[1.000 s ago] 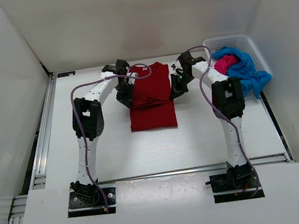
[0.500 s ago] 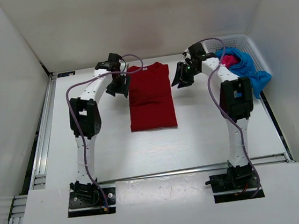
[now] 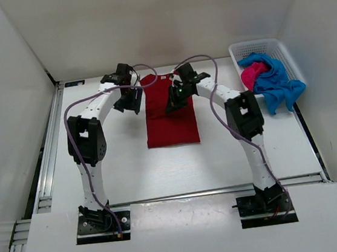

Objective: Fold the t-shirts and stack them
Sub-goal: Fold the folded rectangular tshirt in 1/3 of the way

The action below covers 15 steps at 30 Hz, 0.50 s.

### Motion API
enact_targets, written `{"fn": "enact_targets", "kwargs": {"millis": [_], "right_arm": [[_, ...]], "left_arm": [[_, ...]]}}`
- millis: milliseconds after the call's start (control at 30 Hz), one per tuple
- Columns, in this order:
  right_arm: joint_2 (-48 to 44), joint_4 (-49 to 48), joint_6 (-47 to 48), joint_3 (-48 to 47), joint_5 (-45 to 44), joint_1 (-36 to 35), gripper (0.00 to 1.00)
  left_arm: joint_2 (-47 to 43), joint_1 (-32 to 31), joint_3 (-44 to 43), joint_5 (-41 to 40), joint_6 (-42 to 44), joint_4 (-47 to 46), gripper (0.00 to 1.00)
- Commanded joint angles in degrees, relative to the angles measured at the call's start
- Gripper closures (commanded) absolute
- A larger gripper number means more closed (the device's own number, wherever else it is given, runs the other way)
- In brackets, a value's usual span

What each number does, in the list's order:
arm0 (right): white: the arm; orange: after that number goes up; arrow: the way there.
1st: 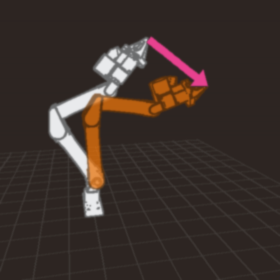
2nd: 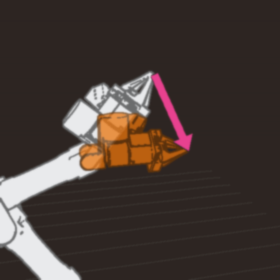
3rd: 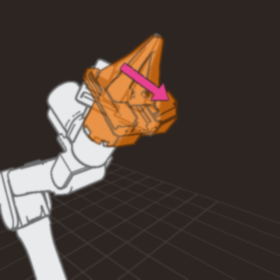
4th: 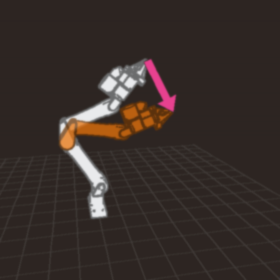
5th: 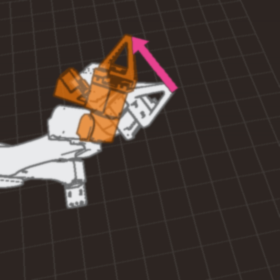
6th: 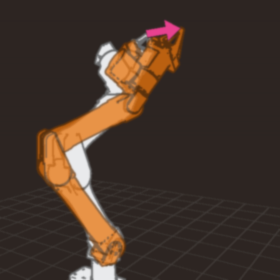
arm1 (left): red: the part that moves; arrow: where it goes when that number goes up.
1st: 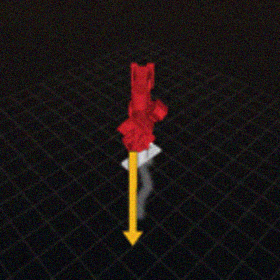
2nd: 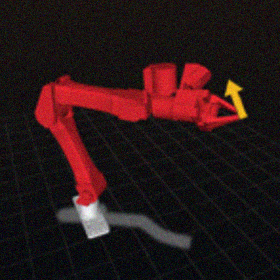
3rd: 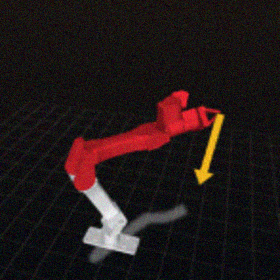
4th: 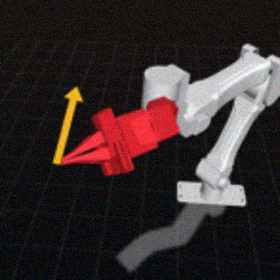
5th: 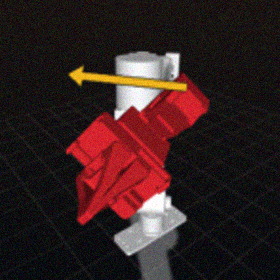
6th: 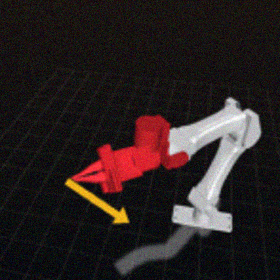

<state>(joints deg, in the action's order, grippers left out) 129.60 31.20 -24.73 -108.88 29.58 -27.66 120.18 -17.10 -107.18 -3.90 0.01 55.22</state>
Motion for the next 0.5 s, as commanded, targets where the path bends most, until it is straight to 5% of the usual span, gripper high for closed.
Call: {"fn": "enact_targets", "kwargs": {"millis": [0,267,467], "right_arm": [[6.18,-1.92,-6.46,-5.19,7.32,0.77,1.0],[11.46,-14.14,-18.24,-9.77,4.96,2.69,1.0],[13.83,-14.68,-20.09,-12.67,3.11,3.23,1.0]], "left_arm": [[-4.51,-0.65,3.72,-0.05,-0.01,-0.03,0.25],[-7.5,-4.69,12.68,2.06,-0.01,0.5,0.28],[-8.12,-7.86,17.09,6.18,-0.01,0.5,0.28]]}}
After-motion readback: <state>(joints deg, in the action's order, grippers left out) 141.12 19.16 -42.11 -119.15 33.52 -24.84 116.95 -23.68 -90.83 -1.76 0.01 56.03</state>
